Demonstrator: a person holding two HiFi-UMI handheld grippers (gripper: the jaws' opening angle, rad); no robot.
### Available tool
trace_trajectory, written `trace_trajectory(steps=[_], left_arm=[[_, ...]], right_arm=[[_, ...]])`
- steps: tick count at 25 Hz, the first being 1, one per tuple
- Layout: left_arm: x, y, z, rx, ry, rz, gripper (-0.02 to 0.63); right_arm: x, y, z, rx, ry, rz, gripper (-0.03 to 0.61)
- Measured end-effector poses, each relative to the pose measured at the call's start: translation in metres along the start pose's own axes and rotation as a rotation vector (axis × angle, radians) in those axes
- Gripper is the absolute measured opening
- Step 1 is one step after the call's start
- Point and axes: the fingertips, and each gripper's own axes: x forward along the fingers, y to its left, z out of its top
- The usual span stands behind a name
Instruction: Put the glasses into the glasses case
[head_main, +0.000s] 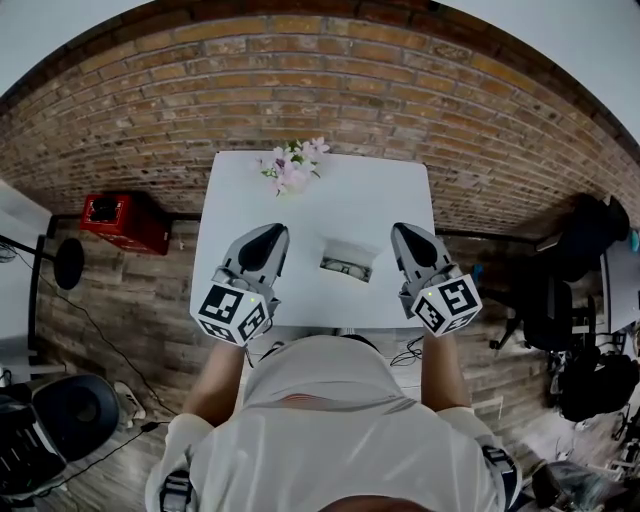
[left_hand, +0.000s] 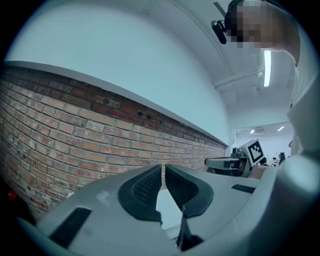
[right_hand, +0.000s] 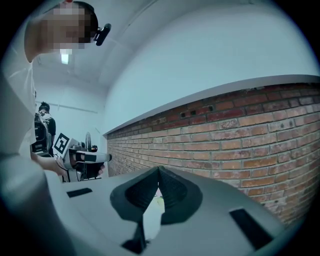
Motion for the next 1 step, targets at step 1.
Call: trace_trajectory(steps=[1], left_arm=[[-0.0003, 0.001, -0.0007, -0.001, 0.002, 0.003, 0.032]], right_arm=[[0.0001, -0.0008, 0.0004, 0.0, 0.001, -0.004, 0.052]])
